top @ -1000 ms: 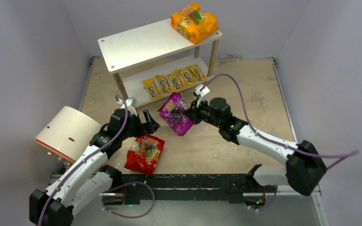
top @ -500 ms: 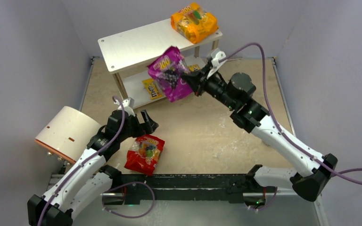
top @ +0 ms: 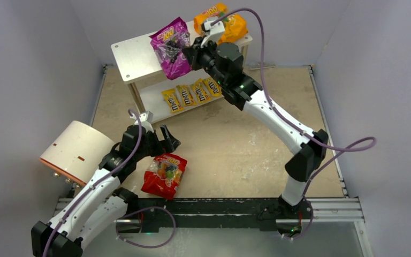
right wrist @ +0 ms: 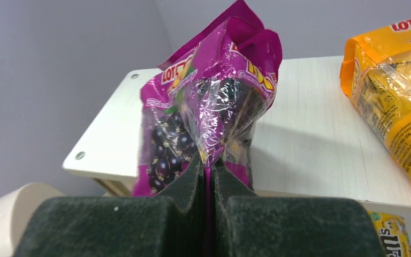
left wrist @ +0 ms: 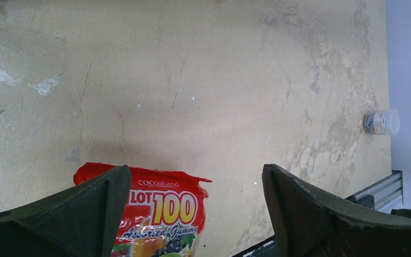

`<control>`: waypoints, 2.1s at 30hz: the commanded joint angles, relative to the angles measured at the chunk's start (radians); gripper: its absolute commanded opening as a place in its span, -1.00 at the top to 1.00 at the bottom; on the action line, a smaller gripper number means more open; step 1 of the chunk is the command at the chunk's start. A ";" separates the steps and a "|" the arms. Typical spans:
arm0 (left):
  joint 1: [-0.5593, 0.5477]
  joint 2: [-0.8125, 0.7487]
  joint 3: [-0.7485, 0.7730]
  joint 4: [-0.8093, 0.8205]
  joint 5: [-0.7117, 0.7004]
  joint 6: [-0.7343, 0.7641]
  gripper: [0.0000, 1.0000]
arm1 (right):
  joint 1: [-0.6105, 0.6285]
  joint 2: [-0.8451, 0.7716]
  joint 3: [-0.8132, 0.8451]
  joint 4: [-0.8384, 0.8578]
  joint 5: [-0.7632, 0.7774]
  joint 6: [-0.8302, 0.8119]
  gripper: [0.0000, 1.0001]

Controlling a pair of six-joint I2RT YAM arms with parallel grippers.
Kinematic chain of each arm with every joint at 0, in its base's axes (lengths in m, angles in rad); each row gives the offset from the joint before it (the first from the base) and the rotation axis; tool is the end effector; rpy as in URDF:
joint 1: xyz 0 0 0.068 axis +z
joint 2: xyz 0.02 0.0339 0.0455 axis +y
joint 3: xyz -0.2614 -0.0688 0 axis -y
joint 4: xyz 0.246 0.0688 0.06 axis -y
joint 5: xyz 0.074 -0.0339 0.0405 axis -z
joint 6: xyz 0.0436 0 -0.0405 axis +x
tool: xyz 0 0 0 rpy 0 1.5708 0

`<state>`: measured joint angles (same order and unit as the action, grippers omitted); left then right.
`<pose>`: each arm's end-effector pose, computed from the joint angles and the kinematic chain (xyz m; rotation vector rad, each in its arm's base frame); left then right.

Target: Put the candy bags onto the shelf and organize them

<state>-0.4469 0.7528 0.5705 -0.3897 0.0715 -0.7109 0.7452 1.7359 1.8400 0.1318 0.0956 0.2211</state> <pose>0.1617 -0.0810 0.2430 -0.2511 2.2229 -0.7345 0.3082 0.2787 0.4840 -0.2752 1.3475 0.7511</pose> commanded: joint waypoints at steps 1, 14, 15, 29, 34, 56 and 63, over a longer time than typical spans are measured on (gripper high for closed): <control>0.004 -0.006 0.016 0.024 0.014 0.014 -0.96 | -0.012 0.045 0.169 0.081 0.134 0.018 1.00; 0.004 0.000 0.009 0.029 0.020 0.022 -0.96 | -0.080 0.211 0.335 0.003 0.235 -0.046 0.82; 0.004 0.001 0.009 0.028 0.020 0.022 -0.96 | -0.085 0.215 0.343 -0.001 0.231 -0.057 0.79; 0.004 0.022 0.015 0.030 0.020 0.028 -0.96 | -0.145 0.229 0.368 0.000 0.120 -0.118 -0.02; 0.004 0.026 0.019 0.031 0.020 0.031 -0.96 | -0.145 0.201 0.355 0.044 0.086 -0.165 -0.23; 0.004 0.053 0.002 0.063 0.055 0.033 -0.95 | -0.145 0.329 0.465 0.166 -0.101 -0.161 0.23; 0.004 0.039 -0.010 0.065 0.060 0.029 -0.95 | -0.152 0.384 0.449 0.114 0.018 -0.210 0.24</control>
<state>-0.4469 0.8089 0.5701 -0.3599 0.1158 -0.6945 0.6010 2.1304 2.3024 0.2703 0.0402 0.0372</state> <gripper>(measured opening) 0.978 0.382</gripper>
